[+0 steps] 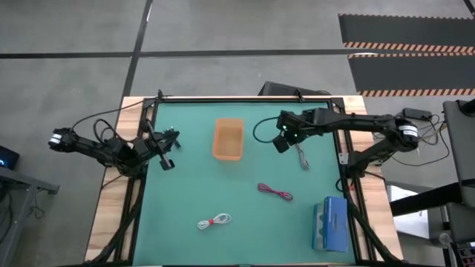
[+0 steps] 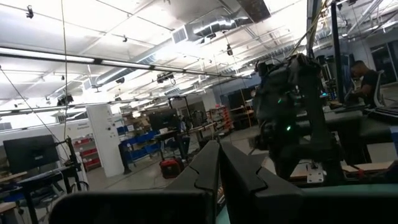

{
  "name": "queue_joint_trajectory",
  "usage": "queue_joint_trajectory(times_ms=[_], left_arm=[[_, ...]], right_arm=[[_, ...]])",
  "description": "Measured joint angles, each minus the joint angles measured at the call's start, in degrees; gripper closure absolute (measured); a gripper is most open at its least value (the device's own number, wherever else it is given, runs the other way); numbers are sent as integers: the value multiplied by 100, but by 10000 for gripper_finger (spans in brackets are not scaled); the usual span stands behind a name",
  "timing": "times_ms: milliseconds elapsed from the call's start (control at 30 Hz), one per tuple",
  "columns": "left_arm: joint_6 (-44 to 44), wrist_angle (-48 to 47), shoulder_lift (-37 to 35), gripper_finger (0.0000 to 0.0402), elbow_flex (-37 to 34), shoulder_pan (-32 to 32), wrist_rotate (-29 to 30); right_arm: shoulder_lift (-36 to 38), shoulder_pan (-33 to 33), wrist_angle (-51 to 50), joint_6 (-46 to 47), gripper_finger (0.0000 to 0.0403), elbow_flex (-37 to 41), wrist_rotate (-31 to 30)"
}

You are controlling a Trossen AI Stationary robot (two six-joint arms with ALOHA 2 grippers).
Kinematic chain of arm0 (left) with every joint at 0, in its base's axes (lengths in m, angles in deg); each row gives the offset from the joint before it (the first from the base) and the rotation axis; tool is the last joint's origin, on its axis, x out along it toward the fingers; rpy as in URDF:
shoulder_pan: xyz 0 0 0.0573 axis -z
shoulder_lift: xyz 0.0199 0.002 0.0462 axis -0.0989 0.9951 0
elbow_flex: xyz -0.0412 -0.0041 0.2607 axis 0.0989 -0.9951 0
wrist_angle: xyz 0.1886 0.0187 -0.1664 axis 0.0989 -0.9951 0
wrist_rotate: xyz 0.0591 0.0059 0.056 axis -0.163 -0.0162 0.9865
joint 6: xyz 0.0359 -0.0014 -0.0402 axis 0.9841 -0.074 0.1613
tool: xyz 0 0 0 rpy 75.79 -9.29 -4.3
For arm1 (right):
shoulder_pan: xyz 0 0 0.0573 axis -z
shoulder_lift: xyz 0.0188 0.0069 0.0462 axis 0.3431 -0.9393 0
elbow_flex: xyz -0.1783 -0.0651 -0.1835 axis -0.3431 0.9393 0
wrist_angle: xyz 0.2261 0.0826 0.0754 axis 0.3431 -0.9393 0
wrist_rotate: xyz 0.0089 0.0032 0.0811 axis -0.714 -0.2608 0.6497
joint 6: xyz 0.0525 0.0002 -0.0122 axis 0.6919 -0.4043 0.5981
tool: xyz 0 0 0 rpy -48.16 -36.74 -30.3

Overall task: Pick and place USB-C Cables
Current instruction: Put the black and white charger cable into the orange bin

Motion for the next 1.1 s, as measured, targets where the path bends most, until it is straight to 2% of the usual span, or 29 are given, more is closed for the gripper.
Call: queue_joint_trajectory(times_ms=[200,367,667,767,1100], left_arm=[[0,-1,35,402,0,0,0],[0,-1,96,402,0,2,0],[0,3,111,402,0,1,0],[0,2,116,402,0,2,-2],[0,0,136,402,-2,2,-2]], right_arm=[[-90,554,-56,-221,394,394,406],[78,885,-38,-275,394,766,445],[101,999,103,-117,385,911,614],[65,1001,96,-19,356,919,648],[-140,1001,104,432,219,1116,546]])
